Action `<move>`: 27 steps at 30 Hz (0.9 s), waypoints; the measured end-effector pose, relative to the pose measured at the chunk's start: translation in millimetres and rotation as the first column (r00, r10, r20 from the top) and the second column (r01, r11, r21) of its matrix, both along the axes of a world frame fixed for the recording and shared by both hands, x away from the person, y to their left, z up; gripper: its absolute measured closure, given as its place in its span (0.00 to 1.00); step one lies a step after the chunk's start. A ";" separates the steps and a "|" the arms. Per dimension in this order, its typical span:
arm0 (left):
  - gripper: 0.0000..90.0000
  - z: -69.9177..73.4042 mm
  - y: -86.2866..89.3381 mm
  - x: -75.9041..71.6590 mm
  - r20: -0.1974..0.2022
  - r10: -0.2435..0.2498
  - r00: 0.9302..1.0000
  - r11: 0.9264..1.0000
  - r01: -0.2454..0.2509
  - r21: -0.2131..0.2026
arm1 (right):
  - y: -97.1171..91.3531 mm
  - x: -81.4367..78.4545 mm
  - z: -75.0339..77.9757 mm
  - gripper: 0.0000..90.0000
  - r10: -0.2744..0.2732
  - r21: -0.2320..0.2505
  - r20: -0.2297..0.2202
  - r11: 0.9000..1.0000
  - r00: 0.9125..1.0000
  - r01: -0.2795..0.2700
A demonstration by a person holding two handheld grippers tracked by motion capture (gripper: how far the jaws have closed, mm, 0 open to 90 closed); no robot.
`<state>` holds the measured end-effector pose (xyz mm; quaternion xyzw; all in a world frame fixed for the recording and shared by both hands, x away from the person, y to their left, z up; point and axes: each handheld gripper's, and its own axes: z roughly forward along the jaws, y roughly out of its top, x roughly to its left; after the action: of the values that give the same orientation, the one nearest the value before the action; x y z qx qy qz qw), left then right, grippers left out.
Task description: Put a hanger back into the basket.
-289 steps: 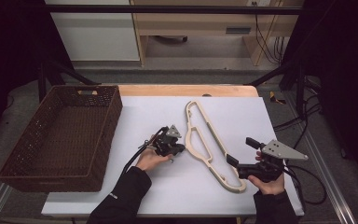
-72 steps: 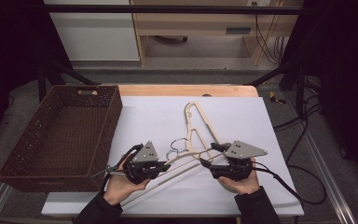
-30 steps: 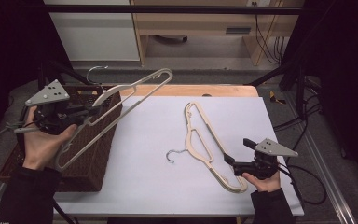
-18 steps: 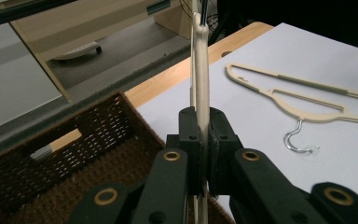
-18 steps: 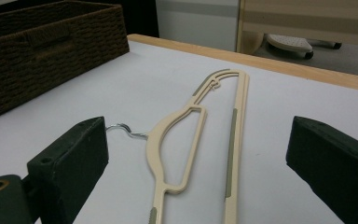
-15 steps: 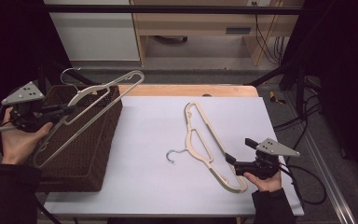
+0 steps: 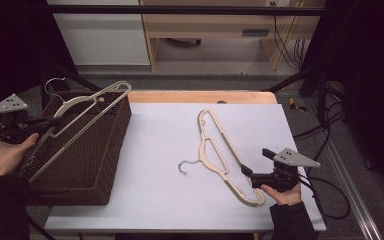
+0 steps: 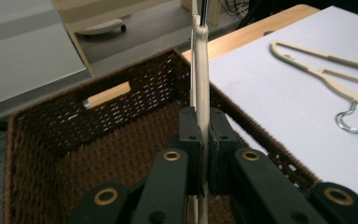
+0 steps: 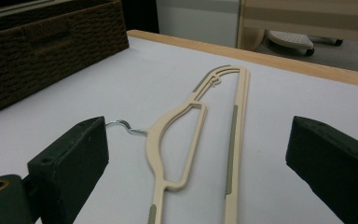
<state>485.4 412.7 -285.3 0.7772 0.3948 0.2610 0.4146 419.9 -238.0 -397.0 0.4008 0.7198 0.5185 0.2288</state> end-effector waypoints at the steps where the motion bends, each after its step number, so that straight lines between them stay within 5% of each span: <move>1: 0.96 0.0 0.0 0.0 0.000 0.000 1.000 1.000 0.000 0.000 | 0.0 0.0 0.0 0.07 0.000 0.000 0.000 1.000 1.000 0.000; 10: 0.96 -14.4 17.5 5.1 -0.024 0.043 0.999 0.999 -0.043 -0.029 | -0.9 0.3 -0.8 0.07 0.010 -0.009 0.000 1.000 1.000 -0.010; 17: 0.96 -34.9 22.6 11.4 -0.081 0.075 0.994 0.997 -0.076 -0.002 | -0.3 0.2 -1.0 0.07 0.011 -0.006 -0.004 1.000 1.000 -0.011; 27: 0.95 -69.3 35.7 15.8 -0.171 0.117 0.978 0.991 -0.125 -0.037 | 1.8 1.2 -2.6 0.07 0.010 -0.013 -0.012 1.000 1.000 -0.010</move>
<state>501.2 448.3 -354.6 0.7609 0.4813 0.2096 0.3813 421.1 -236.2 -399.6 0.3990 0.7266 0.5122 0.2246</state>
